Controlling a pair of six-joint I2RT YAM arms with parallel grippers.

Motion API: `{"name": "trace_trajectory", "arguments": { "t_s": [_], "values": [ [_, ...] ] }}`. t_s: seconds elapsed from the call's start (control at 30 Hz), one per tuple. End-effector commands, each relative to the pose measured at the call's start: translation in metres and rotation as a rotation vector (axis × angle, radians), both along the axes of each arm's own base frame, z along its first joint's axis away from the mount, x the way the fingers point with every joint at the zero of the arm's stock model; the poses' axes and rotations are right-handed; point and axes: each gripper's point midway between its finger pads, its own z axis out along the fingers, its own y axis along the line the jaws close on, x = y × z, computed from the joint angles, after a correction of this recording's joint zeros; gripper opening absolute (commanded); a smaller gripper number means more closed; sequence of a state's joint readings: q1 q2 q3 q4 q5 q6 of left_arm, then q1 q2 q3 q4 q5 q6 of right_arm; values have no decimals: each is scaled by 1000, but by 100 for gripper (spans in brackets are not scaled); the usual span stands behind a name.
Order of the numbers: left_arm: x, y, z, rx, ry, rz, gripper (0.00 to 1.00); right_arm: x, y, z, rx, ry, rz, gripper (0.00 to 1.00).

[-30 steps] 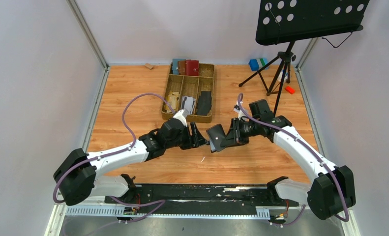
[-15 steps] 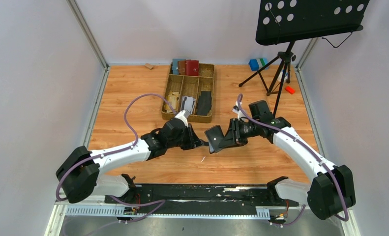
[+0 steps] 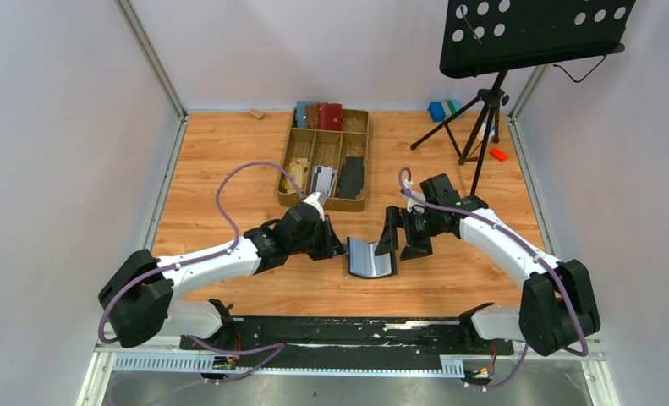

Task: Take the credit cards out of the card holder
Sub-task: Open the card holder at the center of the board.

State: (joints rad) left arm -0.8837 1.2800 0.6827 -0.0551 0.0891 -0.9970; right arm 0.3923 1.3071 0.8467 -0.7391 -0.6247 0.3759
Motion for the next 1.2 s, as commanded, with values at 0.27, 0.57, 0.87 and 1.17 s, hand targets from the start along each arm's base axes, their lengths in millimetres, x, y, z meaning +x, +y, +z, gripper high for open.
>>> {"name": "trace_trajectory", "arguments": {
  "t_s": [0.27,0.57,0.87,1.17],
  "values": [
    [6,-24,43,-123,-89,-74,0,16,-2,-22,-64,-69,23,74],
    [5,-39,83,-268,-166,-126,0,16,9,-45,-22,21,14,57],
    [5,-38,58,-192,-95,-118,0,16,4,-38,-42,-17,20,54],
    [5,34,-7,128,45,101,0,28,-12,-27,-138,-138,-12,61]
  ]
}}
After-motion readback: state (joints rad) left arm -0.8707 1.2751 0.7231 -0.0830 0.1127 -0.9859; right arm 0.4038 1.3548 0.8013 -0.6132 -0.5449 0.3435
